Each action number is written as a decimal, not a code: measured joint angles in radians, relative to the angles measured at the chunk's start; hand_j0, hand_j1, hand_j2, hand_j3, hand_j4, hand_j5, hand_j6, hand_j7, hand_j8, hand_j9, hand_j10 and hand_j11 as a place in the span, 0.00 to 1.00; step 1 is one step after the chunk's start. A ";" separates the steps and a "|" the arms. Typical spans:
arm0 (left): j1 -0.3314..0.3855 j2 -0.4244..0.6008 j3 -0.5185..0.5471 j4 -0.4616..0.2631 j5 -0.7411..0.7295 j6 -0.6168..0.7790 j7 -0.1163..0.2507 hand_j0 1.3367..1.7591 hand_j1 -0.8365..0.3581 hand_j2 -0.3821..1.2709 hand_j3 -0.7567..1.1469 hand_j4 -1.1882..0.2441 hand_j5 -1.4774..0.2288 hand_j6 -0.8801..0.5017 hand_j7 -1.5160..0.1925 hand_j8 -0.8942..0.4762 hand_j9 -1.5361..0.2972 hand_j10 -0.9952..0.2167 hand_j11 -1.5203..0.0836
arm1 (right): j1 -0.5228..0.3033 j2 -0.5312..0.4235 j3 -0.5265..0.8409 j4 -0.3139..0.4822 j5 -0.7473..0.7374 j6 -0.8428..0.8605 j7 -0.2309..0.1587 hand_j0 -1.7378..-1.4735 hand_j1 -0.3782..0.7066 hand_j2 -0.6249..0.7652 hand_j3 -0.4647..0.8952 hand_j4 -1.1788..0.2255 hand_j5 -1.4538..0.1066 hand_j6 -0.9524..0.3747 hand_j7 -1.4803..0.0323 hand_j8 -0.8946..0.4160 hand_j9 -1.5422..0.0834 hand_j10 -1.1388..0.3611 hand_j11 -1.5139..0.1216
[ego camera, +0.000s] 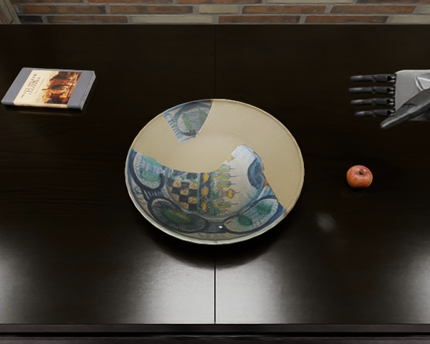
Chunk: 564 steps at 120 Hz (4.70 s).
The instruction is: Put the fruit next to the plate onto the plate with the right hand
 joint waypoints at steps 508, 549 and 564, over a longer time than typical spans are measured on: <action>-0.012 0.000 0.004 -0.003 -0.001 0.003 0.000 0.76 0.76 0.26 0.40 0.67 0.69 0.47 0.71 0.48 0.67 0.63 0.76 | 0.127 0.202 -0.810 0.531 -1.064 -1.222 0.000 0.30 0.54 0.42 0.34 0.50 0.53 0.36 0.57 0.32 0.57 0.44 0.54; -0.012 0.000 0.005 -0.003 -0.001 0.003 0.000 0.76 0.76 0.26 0.40 0.67 0.69 0.47 0.71 0.48 0.67 0.63 0.76 | 0.126 0.201 -0.810 0.532 -1.072 -1.222 0.000 0.30 0.58 0.45 0.34 0.47 0.49 0.35 0.53 0.30 0.52 0.41 0.50; -0.012 0.000 0.005 -0.003 -0.001 0.003 0.000 0.76 0.76 0.26 0.40 0.67 0.69 0.47 0.71 0.48 0.67 0.63 0.76 | 0.127 0.200 -0.810 0.534 -1.074 -1.222 0.000 0.30 0.59 0.47 0.34 0.45 0.47 0.36 0.51 0.30 0.51 0.40 0.49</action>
